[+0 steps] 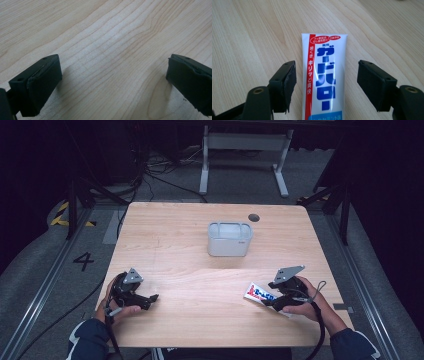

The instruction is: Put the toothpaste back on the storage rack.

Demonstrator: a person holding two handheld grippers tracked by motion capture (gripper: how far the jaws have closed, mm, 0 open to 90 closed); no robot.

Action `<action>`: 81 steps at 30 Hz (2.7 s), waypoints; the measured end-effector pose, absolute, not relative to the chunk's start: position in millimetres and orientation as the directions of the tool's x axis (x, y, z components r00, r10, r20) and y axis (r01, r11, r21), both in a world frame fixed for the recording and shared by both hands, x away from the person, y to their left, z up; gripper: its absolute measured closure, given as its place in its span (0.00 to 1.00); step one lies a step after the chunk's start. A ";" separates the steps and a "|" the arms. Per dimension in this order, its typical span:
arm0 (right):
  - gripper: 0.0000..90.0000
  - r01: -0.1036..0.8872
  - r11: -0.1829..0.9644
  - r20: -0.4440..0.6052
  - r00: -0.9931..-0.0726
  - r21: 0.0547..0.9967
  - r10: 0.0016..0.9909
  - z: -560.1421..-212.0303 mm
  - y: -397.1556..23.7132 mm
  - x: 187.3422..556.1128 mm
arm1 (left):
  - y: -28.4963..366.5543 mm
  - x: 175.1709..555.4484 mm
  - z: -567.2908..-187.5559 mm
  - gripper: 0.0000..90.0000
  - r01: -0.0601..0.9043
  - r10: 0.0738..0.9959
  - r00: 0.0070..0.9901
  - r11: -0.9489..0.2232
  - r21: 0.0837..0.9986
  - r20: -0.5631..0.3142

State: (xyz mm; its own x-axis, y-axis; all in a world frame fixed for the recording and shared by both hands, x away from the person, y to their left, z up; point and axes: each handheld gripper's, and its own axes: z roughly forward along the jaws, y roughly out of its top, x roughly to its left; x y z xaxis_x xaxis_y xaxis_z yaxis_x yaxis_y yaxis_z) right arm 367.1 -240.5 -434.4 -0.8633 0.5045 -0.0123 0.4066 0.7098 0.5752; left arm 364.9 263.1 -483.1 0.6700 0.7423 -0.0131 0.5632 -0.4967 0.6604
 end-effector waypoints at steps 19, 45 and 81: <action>0.40 0.432 0.793 0.010 -0.880 0.431 0.474 -450.0 -220.5 383.7 | 263.1 364.7 -483.0 0.01 0.565 0.743 0.669 -0.497 0.658 -0.013; 0.53 0.445 0.815 0.006 -0.879 0.370 0.477 -449.2 -208.8 389.1 | 263.2 364.8 -483.0 0.01 0.564 0.742 0.670 -0.497 0.659 -0.013; 0.71 0.427 0.695 -0.013 -0.847 0.578 0.531 -416.3 -237.2 382.0 | 263.1 364.9 -483.3 0.01 0.563 0.743 0.670 -0.495 0.662 -0.013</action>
